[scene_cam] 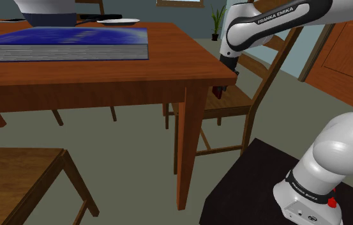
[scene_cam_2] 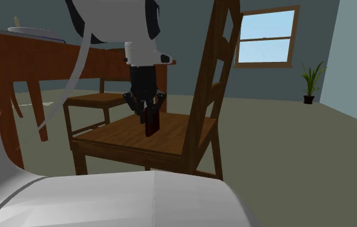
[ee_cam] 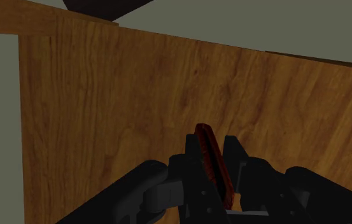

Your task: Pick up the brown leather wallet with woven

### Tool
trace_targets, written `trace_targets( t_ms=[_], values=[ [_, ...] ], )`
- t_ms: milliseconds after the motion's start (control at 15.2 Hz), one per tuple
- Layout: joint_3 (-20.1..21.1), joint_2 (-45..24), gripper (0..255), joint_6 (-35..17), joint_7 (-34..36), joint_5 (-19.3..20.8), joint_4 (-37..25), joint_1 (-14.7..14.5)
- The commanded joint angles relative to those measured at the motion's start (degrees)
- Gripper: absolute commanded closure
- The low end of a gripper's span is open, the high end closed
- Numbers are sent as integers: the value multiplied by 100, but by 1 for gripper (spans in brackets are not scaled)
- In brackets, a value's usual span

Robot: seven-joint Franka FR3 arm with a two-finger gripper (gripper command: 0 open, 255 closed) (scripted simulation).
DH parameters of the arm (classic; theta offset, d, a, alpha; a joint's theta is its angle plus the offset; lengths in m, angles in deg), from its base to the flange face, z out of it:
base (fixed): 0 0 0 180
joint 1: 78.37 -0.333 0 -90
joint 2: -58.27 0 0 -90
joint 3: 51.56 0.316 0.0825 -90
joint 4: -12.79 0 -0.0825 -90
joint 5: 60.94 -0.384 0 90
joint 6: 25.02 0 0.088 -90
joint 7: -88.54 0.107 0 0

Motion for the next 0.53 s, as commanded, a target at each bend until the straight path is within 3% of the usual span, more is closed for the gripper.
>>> trace_targets(
  t_ms=[0,462],
  values=[
    [3,-14,255,-22,5,0,10,-2],
    [12,127,255,538,-9,-9,-408,-6]
  ],
)
